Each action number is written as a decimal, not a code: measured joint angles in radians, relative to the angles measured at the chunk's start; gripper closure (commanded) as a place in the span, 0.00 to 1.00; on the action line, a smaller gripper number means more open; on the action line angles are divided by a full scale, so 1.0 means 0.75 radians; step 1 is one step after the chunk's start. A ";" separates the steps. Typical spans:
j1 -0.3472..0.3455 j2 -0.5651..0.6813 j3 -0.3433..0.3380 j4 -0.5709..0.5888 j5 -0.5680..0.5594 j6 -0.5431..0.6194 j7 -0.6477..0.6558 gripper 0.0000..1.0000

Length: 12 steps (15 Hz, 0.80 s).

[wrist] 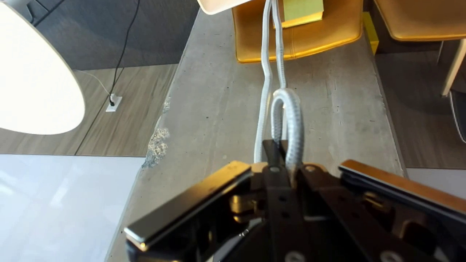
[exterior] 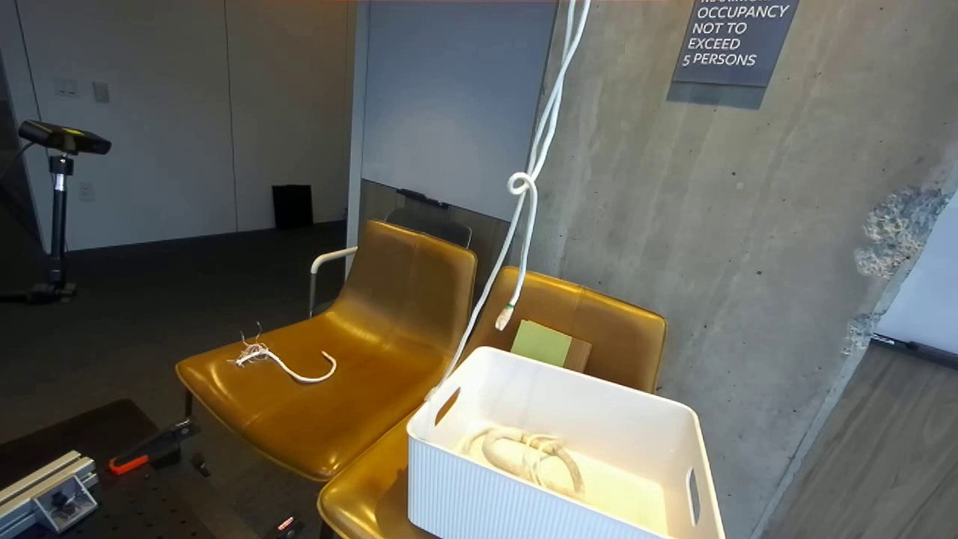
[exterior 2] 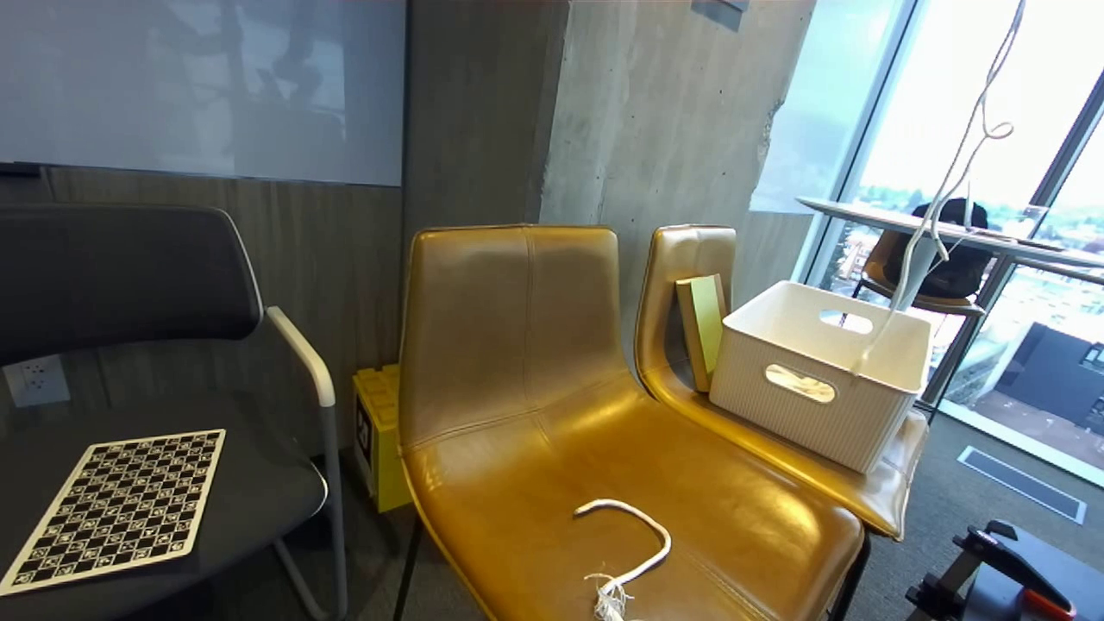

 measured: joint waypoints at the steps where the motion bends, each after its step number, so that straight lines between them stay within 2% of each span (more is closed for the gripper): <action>1: 0.003 -0.001 0.000 0.008 -0.001 0.005 0.000 0.99; 12: 0.004 0.046 0.001 -0.027 -0.011 0.008 0.001 0.99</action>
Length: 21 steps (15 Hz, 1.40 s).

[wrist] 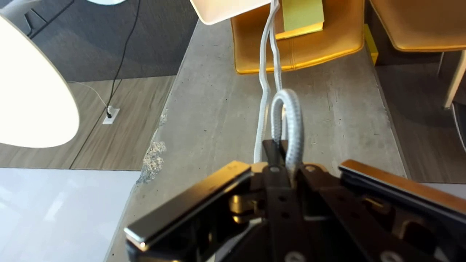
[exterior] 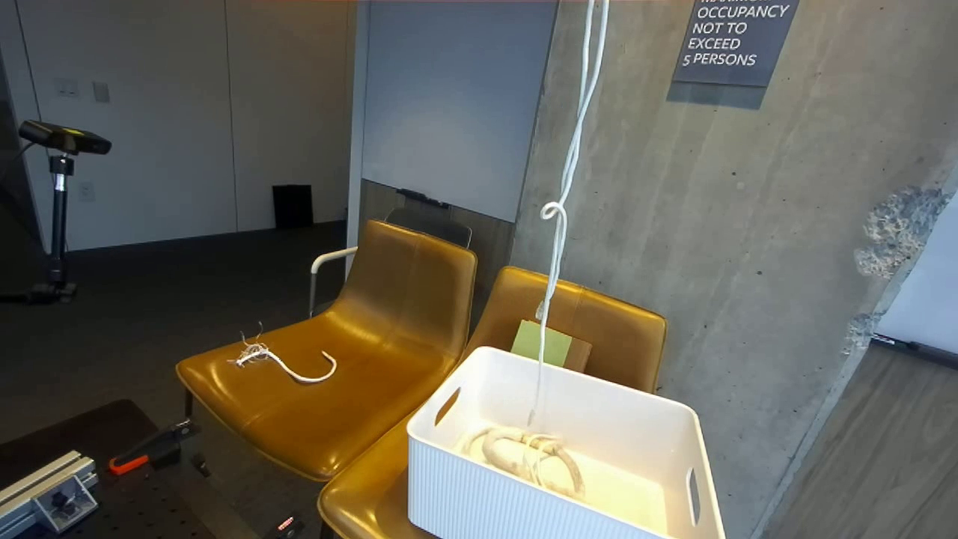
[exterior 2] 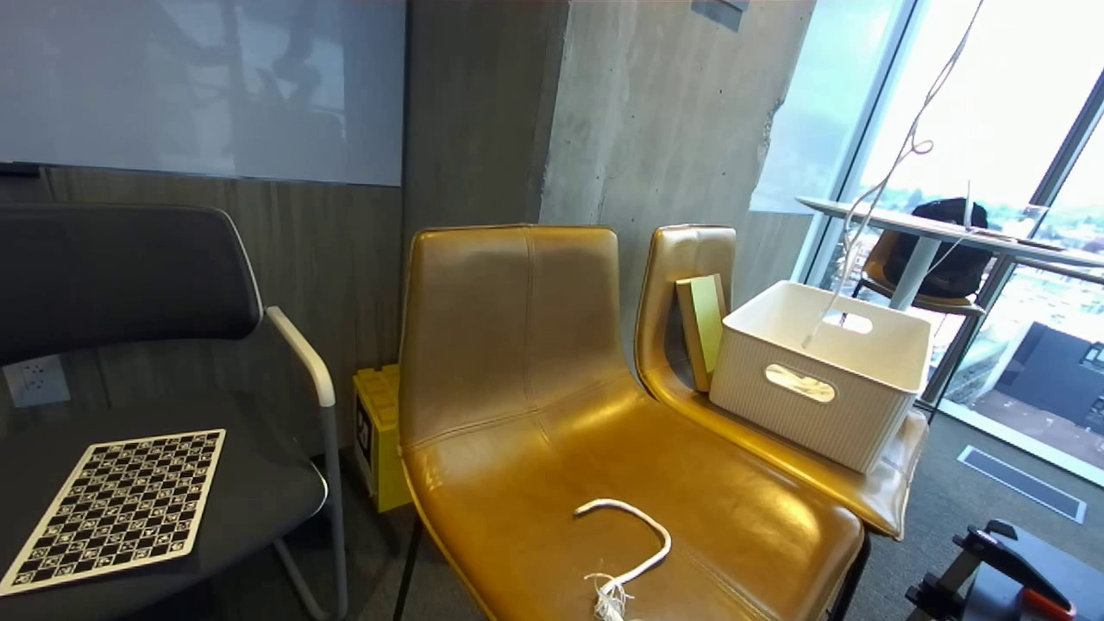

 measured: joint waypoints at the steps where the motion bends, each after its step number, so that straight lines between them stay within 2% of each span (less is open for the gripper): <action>1: -0.006 0.023 -0.001 -0.002 -0.004 -0.006 0.000 0.99; 6: -0.050 0.201 -0.001 -0.006 -0.005 -0.041 0.000 0.99; 11: -0.073 0.433 0.010 -0.007 -0.003 -0.141 0.000 0.99; 12: -0.077 0.475 0.010 -0.007 -0.004 -0.165 0.000 0.94; 13: -0.084 0.514 0.010 -0.005 -0.004 -0.191 0.000 0.70; 15: -0.099 0.570 0.010 -0.002 -0.004 -0.241 -0.001 0.66; 16: -0.105 0.586 0.010 0.000 -0.005 -0.269 -0.002 0.60; 21: -0.089 0.565 0.042 0.008 -0.006 -0.460 -0.118 0.22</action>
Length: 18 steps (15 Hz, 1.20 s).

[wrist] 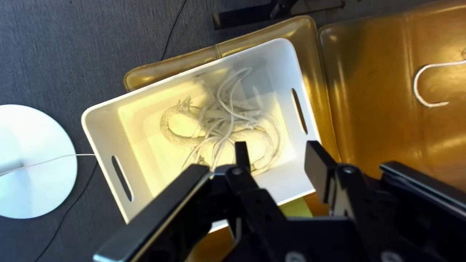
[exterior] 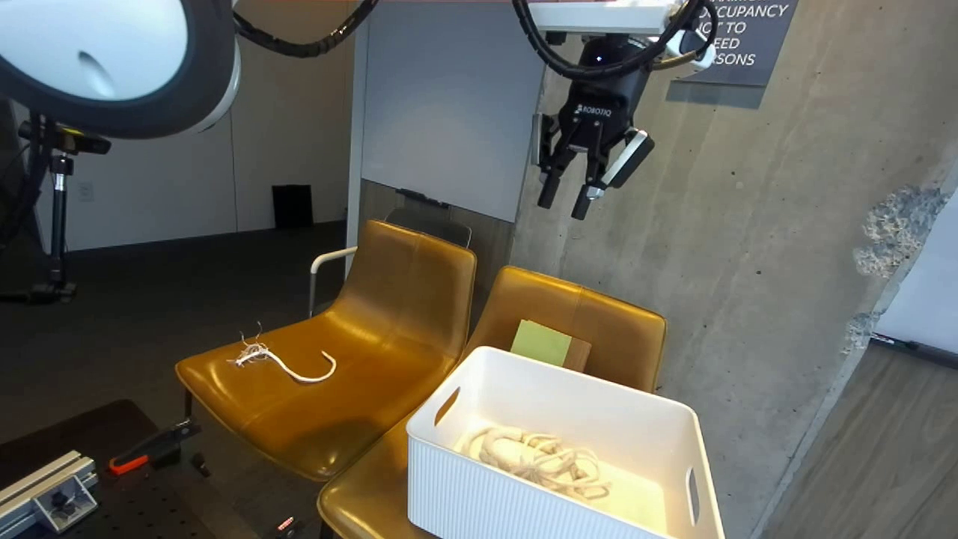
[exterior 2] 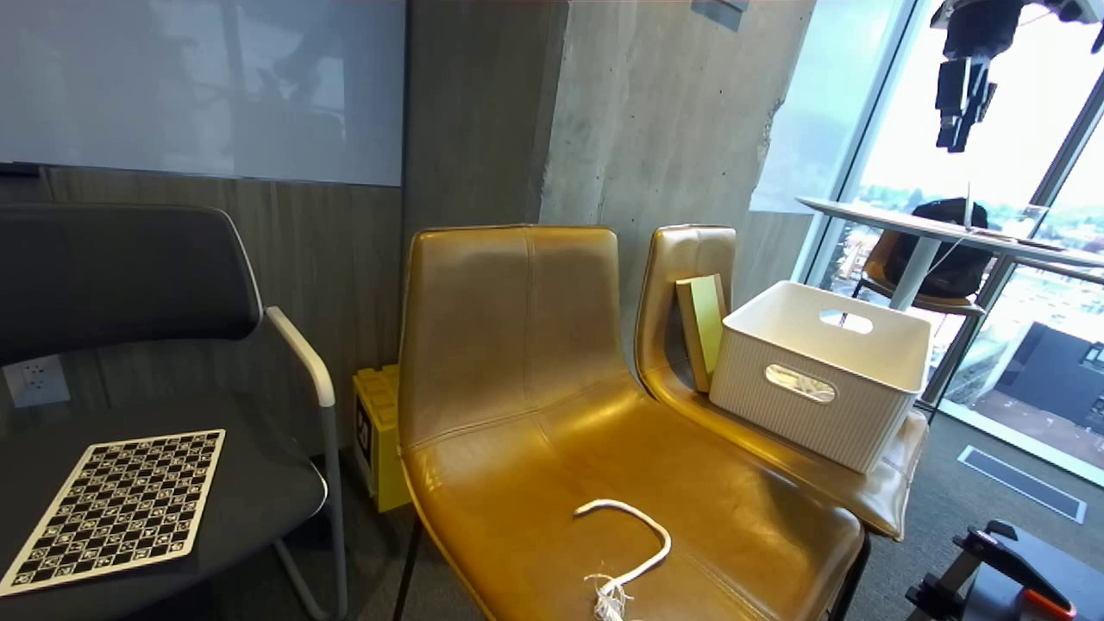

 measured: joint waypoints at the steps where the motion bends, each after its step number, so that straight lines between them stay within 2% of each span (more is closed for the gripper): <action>1: 0.018 -0.011 0.017 0.000 0.000 -0.029 -0.043 0.16; 3: 0.069 -0.021 0.044 0.000 -0.005 -0.043 -0.124 0.01; 7: 0.188 -0.002 0.079 -0.001 -0.035 -0.014 -0.294 0.00; 10: 0.259 0.041 0.100 -0.001 -0.048 0.120 -0.356 0.00; 13: 0.323 0.089 0.106 -0.002 -0.055 0.201 -0.260 0.00; 18: 0.437 0.147 0.042 -0.006 -0.214 0.151 0.014 0.00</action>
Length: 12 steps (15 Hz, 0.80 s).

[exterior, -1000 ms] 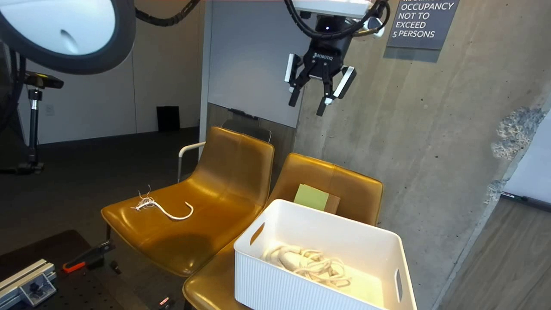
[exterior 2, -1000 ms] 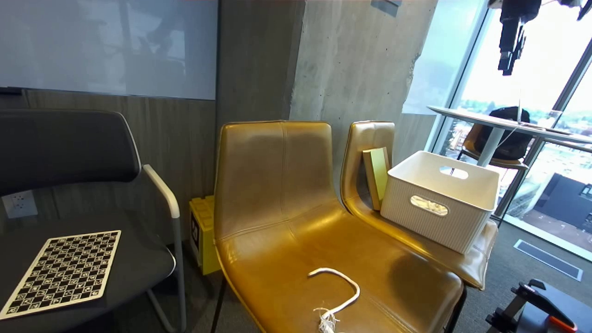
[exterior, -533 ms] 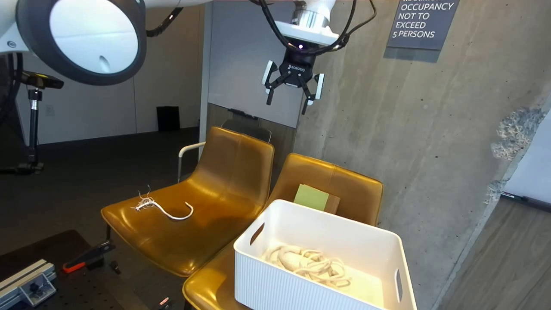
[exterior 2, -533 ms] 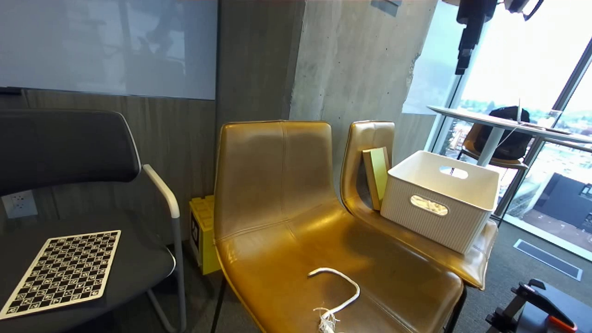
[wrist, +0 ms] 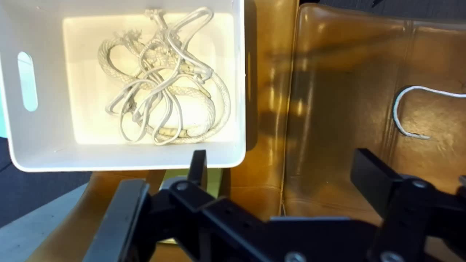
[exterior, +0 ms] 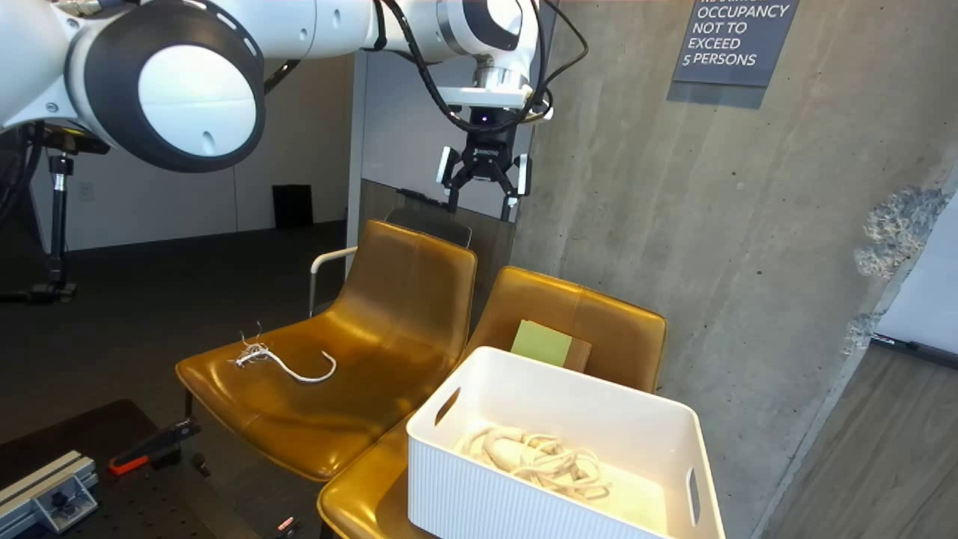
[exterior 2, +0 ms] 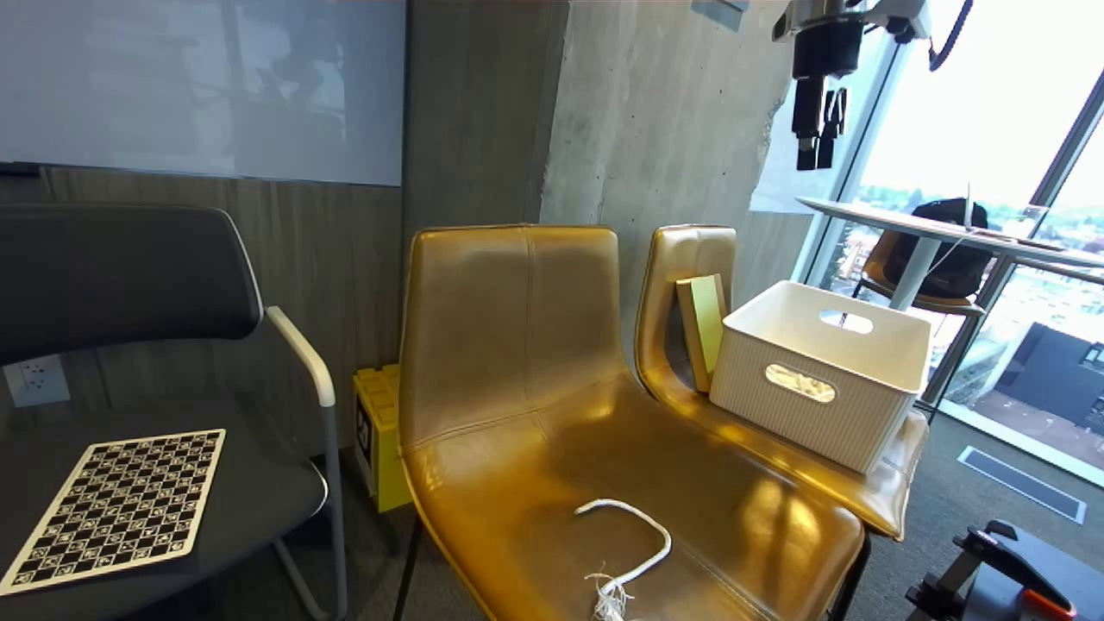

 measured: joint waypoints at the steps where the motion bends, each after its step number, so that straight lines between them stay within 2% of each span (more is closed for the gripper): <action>1: 0.018 0.010 -0.019 0.000 -0.032 -0.032 0.038 0.00; 6: 0.066 0.060 -0.076 -0.001 -0.157 -0.175 0.088 0.00; 12: 0.066 0.127 -0.087 -0.001 -0.231 -0.190 0.022 0.00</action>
